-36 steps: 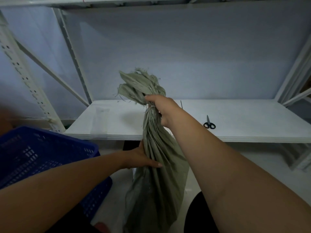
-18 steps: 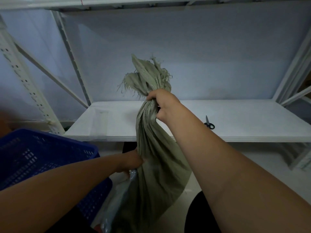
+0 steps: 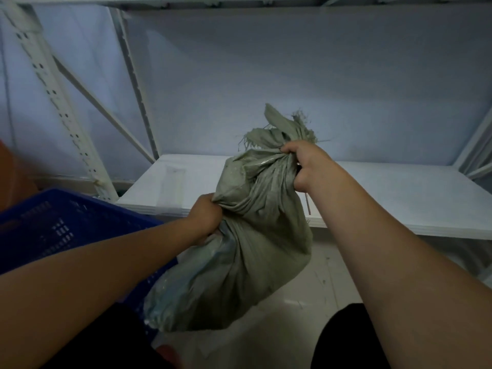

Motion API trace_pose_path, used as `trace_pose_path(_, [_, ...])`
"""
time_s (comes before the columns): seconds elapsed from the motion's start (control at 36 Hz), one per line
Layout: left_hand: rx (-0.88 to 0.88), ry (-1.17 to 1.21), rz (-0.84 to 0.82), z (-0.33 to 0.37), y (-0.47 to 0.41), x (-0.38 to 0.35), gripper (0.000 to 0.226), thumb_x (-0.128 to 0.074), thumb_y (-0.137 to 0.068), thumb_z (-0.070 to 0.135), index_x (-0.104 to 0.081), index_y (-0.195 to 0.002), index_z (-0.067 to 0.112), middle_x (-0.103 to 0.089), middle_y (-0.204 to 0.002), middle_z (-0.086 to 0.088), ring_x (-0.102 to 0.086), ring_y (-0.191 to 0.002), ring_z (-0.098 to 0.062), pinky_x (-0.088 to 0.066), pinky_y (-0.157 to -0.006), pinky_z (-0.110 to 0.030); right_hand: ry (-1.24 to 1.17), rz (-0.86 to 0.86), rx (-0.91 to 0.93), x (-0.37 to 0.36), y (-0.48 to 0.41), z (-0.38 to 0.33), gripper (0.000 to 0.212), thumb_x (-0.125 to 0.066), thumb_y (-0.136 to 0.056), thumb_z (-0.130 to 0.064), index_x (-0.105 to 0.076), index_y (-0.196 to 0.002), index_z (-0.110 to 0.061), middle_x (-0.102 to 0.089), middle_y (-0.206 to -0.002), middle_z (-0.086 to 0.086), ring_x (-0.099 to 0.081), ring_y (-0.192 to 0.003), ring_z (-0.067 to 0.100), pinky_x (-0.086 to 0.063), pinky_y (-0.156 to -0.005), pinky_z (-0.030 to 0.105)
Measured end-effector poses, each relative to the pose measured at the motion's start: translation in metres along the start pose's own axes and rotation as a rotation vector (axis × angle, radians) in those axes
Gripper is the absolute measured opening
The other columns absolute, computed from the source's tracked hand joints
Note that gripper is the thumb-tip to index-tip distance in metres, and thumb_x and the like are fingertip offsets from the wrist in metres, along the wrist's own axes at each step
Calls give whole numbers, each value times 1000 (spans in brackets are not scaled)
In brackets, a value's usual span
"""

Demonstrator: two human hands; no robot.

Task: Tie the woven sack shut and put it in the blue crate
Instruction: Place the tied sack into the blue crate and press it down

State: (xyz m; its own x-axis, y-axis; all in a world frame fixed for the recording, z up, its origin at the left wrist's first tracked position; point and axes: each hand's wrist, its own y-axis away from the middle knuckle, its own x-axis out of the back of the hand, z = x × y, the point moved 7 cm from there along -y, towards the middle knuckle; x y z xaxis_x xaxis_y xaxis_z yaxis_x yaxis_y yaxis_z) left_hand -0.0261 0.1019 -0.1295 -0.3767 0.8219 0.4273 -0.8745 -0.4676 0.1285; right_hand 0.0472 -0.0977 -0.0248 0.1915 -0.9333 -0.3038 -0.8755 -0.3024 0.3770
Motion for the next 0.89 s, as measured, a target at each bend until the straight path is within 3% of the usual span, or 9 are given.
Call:
trace_pose_path(0.06, [-61,7,37,7,-4,8,25,-45,-103,10,-65,-87,11,-70,-90,-16,-66,-80,-26,-58,-64,-25,-3,-23,11,-3,0,0,17,-54,-96,-8,-58,-81,0,-65,-74,14,-64,-68,28,-53,-60,40])
trace_pose_path(0.14, [-79,160,121,19,-1,29,28,-42,-105,10,-69,-100,5,-71,-101,-21,-69,-92,-37,-60,-83,-46,-20,-90,41,-12,0,0,17,-55,-96,-11,-61,-83,-2,-69,-54,10,-66,-67,27,-53,-58,37])
trace_pose_path(0.22, [-139,271,215,22,1,55,37,-41,-104,7,-71,-86,19,-72,-98,-13,-68,-98,-37,-56,-92,-52,-36,-168,67,-25,0,-2,14,-58,-95,-14,-66,-95,-3,-75,-72,12,-72,-73,27,-58,-63,36])
trace_pose_path(0.33, [-255,305,276,26,12,91,48,-42,-100,3,-76,-81,32,-74,-97,-11,-69,-97,-34,-57,-91,-47,-45,-252,94,-44,-1,-3,20,-57,-94,-15,-68,-108,-5,-77,-86,12,-75,-78,27,-61,-73,37])
trace_pose_path(0.42, [-299,285,341,31,24,117,41,-40,-98,-5,-72,-86,19,-71,-83,-3,-68,-81,-24,-57,-75,-35,-71,-316,119,-61,-1,-1,31,-58,-93,-15,-66,-120,-4,-75,-106,14,-74,-95,29,-59,-85,42])
trace_pose_path(0.47, [-317,296,377,31,28,131,37,-39,-97,-7,-71,-97,11,-71,-86,-5,-69,-83,-25,-60,-76,-38,-89,-351,137,-74,0,3,36,-59,-92,-15,-64,-125,-4,-72,-117,15,-71,-104,30,-58,-89,44])
trace_pose_path(0.61, [-338,393,470,29,41,165,33,-41,-99,-5,-71,-103,8,-73,-92,-8,-71,-87,-26,-61,-80,-40,-117,-424,151,-105,7,13,40,-59,-92,-17,-62,-130,-5,-71,-119,16,-70,-106,32,-57,-91,46])
trace_pose_path(0.75, [-310,450,507,23,49,191,41,-39,-98,-6,-72,-88,16,-73,-89,-8,-70,-90,-31,-59,-84,-53,-153,-489,139,-131,11,20,42,-57,-93,-18,-60,-132,-4,-69,-122,17,-68,-109,34,-57,-90,49])
trace_pose_path(0.89, [-372,601,507,38,60,205,34,-43,-97,2,-74,-89,14,-75,-92,-11,-70,-94,-35,-58,-88,-51,-223,-567,120,-160,14,29,44,-53,-95,-21,-58,-133,-2,-67,-119,21,-64,-114,38,-51,-96,56])
